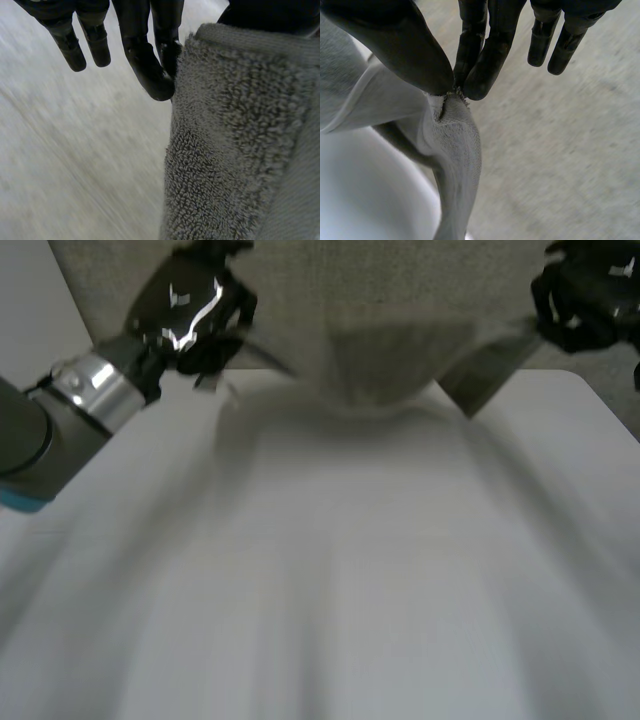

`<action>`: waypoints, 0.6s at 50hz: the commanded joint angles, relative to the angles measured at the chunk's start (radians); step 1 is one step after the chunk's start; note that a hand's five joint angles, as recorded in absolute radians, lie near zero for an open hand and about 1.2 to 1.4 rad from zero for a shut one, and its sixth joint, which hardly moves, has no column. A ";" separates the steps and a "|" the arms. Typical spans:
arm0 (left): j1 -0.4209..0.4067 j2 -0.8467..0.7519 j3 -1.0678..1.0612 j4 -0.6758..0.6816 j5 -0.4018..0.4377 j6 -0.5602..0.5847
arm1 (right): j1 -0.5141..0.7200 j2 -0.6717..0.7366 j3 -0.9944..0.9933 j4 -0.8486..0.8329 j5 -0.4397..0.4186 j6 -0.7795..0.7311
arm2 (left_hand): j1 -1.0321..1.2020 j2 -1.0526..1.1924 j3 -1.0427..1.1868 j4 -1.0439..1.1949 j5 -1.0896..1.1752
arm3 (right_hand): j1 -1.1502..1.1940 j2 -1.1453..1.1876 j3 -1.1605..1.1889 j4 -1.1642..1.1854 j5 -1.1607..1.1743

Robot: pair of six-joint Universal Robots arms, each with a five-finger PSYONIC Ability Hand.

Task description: Fold the towel.

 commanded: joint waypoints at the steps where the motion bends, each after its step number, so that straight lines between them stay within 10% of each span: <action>1: 0.049 -0.059 -0.129 -0.089 0.034 0.150 | -0.050 0.015 0.180 0.017 -0.084 -0.130 | 0.085 0.047 -0.050 -0.056 0.052 | 0.125 0.053 -0.035 -0.058 0.071; 15: 0.064 -0.075 -0.215 -0.512 0.045 0.534 | -0.139 0.031 0.263 0.419 -0.112 -0.558 | 0.085 0.047 -0.050 -0.056 0.052 | 0.125 0.053 -0.035 -0.058 0.071; 30: 0.116 0.161 -0.313 -0.887 0.219 0.577 | -0.414 -0.027 0.266 1.118 -0.274 -1.214 | 0.085 0.047 -0.050 -0.056 0.052 | 0.125 0.053 -0.035 -0.058 0.071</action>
